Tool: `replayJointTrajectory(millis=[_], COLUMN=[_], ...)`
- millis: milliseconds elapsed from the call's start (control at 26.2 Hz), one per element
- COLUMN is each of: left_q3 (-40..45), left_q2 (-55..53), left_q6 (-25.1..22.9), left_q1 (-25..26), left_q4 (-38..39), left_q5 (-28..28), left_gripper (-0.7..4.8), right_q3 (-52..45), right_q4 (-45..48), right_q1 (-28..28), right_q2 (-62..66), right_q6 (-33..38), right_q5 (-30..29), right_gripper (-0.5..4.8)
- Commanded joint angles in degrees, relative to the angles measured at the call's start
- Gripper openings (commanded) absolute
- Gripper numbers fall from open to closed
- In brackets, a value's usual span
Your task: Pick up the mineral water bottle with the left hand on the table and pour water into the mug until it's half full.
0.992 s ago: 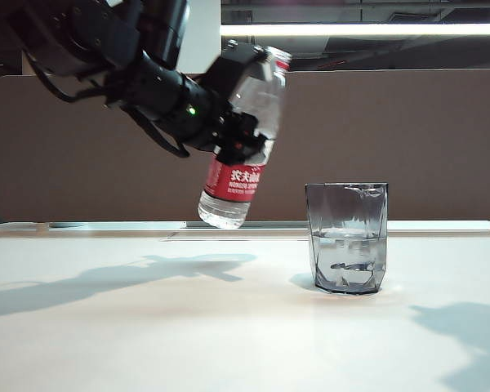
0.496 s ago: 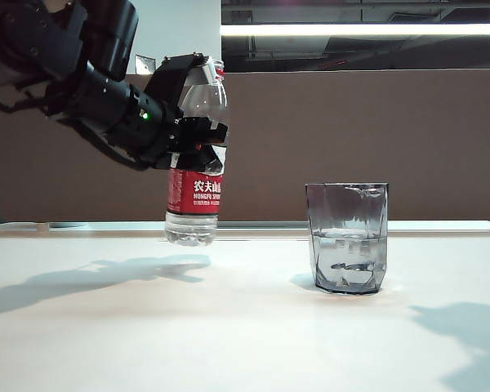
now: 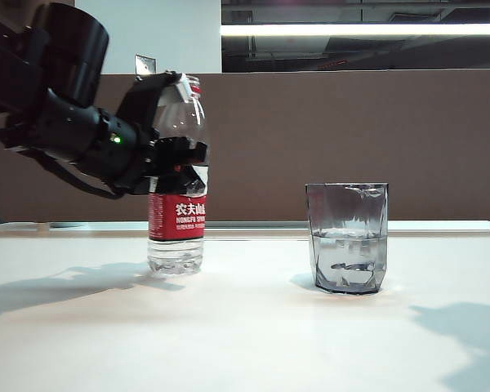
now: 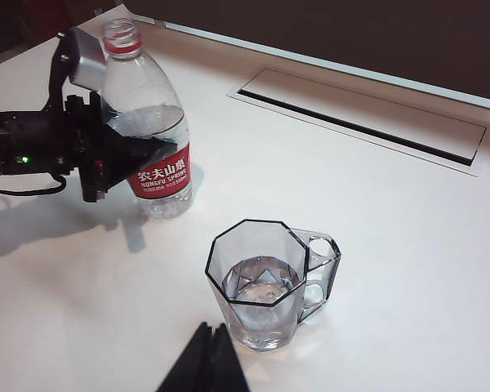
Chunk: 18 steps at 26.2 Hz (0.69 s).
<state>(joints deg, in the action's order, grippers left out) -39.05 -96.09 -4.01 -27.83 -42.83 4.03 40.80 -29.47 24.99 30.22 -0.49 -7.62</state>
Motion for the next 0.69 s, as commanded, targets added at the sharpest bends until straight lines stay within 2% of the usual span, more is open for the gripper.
replayJointTrajectory(millis=[38,343,686], left_q3=[1.31,1.66,1.64], left_q2=[0.98,0.94,0.94], left_q6=[0.9,1.2,1.46], left_q1=[0.46,0.46,0.35], left_q4=[-4.52,-2.29,-5.62], left_q5=[0.17,0.17,0.17], left_gripper=[1.34,1.33,1.34], right_q3=[0.42,0.42,0.42], right_q4=[0.92,0.92,0.92], right_q1=[-0.04,-0.04,-0.04], right_q2=[-0.35,-0.46,-0.46], right_q6=[-0.15,-0.15,-0.15], right_q5=[-0.24,-0.24,-0.24], right_gripper=[-0.08,-0.08,-0.08])
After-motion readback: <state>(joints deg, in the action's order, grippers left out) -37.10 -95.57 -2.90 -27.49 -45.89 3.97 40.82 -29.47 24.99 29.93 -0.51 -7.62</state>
